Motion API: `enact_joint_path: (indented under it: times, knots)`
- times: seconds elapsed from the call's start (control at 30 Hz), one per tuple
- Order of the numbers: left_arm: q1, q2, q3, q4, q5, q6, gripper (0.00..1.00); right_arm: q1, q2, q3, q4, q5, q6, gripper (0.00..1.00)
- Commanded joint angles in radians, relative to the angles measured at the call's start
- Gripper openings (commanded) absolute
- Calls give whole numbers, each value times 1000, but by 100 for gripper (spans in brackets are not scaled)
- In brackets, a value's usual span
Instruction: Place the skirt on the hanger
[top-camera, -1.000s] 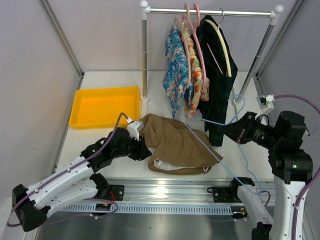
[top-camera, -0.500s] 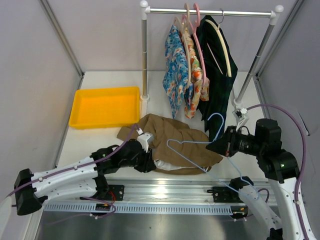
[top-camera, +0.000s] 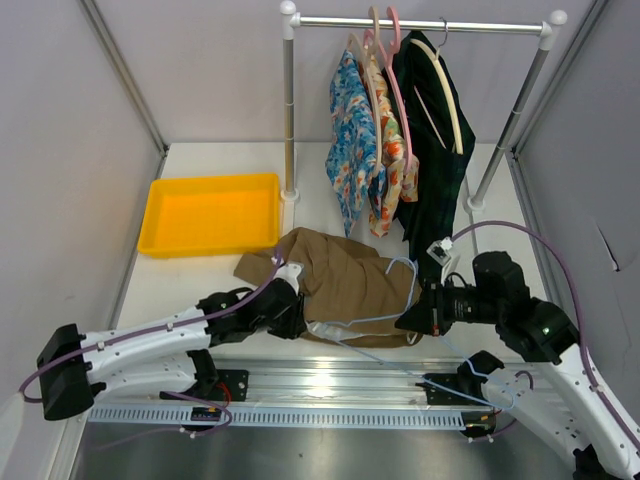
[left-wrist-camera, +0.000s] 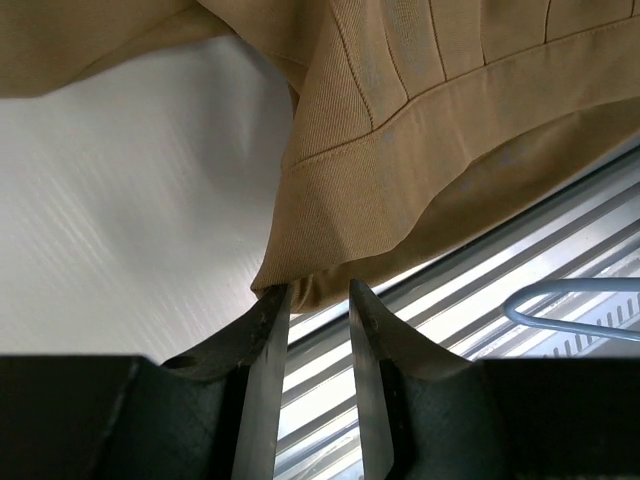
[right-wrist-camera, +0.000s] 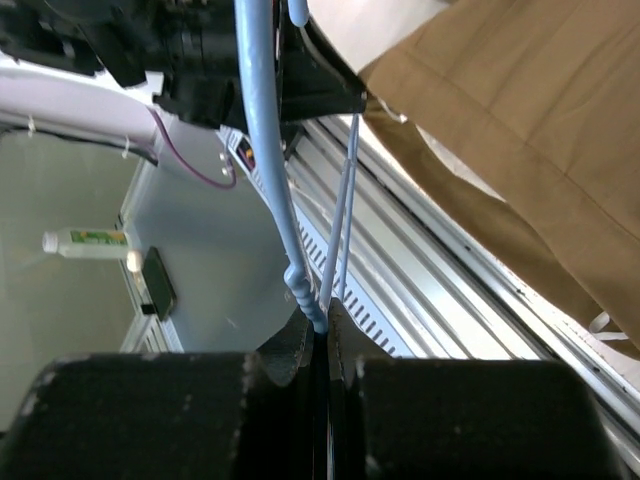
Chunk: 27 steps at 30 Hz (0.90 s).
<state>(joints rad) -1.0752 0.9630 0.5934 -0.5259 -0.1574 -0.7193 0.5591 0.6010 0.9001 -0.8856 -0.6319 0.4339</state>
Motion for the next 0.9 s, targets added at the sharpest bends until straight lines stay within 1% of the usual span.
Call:
enact_joint_path:
  times: [0.0,0.07,0.17,0.27,0.3,0.43,0.53,0.7,0.83,0.87]
  knots:
    - [-3,13,60,41,-48,-14,36,71,3,-18,85,69,28,0]
    - [-3,31,77,38,-54,-12,36,113,14,-55,123,86,43,0]
    - [-3,42,94,43,-59,-8,36,165,37,-101,157,156,54,0]
    - [-3,49,104,43,-59,-2,36,221,59,-115,171,280,57,0]
    - [-3,55,106,41,-60,0,36,232,62,-115,169,344,57,0]
    - [-3,65,111,40,-59,3,36,271,43,-139,209,458,66,0]
    - [-3,63,112,41,-56,1,36,282,-7,-194,302,488,83,0]
    - [-3,66,121,40,-53,4,36,288,-98,-266,359,521,101,0]
    - [-3,75,129,41,-51,8,37,288,-72,-294,373,486,100,0]
    - [-3,80,132,41,-53,9,37,289,-67,-303,382,457,101,0]
